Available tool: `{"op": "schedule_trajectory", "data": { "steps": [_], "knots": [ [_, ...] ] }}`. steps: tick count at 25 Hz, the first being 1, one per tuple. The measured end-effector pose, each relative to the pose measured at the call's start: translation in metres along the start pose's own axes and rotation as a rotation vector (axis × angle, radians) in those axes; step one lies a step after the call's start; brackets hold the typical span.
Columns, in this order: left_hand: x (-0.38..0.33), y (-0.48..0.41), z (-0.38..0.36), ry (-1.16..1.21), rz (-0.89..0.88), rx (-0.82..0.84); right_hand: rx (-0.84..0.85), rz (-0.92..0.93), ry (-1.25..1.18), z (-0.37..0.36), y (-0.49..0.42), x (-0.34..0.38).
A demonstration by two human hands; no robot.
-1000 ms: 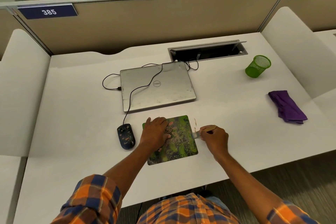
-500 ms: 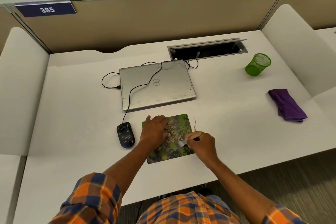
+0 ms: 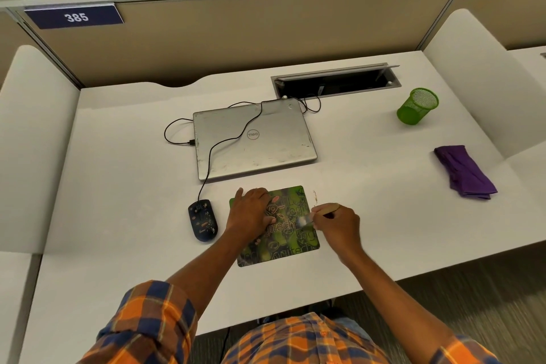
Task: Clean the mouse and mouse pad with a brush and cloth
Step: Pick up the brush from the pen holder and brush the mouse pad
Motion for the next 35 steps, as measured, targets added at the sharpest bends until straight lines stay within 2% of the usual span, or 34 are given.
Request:
{"op": "schedule_trajectory", "data": {
  "steps": [3, 12, 19, 26, 30, 35],
  "knots": [
    [0.000, 0.001, 0.001, 0.001, 0.001, 0.002, 0.057, 0.027, 0.059, -0.016, 0.000, 0.000],
    [-0.001, 0.001, 0.002, 0.000, 0.000, 0.003, -0.138, -0.043, 0.036, 0.034, -0.025, -0.015],
    [-0.001, 0.003, 0.002, 0.004, -0.001, -0.002, -0.004, -0.012, -0.011, 0.002, -0.023, 0.004],
    [-0.002, 0.005, 0.002, 0.006, 0.000, -0.011, -0.120, -0.030, 0.047, 0.029, -0.030, -0.005],
    [-0.004, 0.005, 0.000, 0.010, 0.001, -0.014, -0.167, -0.036, -0.040, 0.041, -0.027, -0.005],
    [-0.009, 0.006, 0.003, 0.076, 0.026, -0.030, -0.127, -0.026, -0.182, 0.039, -0.023, 0.003]
  ]
}}
Point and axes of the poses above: each hand's wrist, its own y-axis away from the middle knuckle, its own z-axis out of the back of the hand, x = y × z, the point moved 3 cm from there along -y, towards the middle knuckle, and after that the axes turned 12 degrees about x, right-handed, at the moved point
